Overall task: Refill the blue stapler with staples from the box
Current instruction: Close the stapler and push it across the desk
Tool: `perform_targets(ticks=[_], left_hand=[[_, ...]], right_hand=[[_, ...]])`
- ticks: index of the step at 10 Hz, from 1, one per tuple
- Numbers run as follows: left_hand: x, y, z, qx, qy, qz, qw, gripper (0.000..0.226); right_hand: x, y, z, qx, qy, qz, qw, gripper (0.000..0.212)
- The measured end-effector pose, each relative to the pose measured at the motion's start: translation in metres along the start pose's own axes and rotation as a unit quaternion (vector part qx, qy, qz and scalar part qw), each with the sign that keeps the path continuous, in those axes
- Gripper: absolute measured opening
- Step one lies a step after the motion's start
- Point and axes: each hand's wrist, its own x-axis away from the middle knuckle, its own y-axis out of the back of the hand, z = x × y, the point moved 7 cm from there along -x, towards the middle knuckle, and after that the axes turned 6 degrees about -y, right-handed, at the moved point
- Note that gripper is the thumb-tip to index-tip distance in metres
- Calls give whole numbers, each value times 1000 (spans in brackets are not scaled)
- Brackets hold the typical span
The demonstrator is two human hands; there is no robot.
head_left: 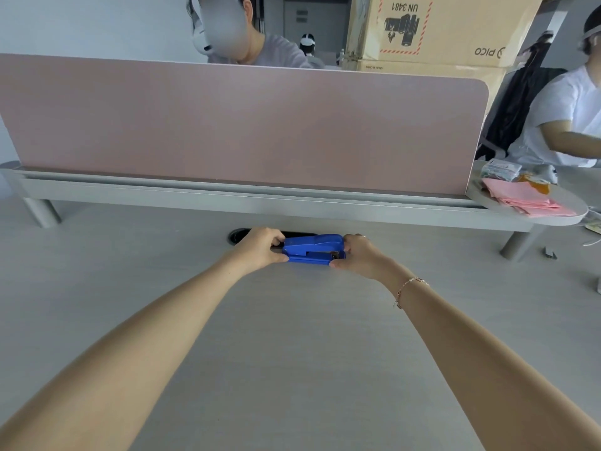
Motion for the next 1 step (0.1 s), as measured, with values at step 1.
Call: perform_targets(ticks=[1], left_hand=[[13, 5, 1, -20, 25, -23, 999, 55]], right_hand=[[12, -2, -1, 20, -5, 6, 1000, 30]])
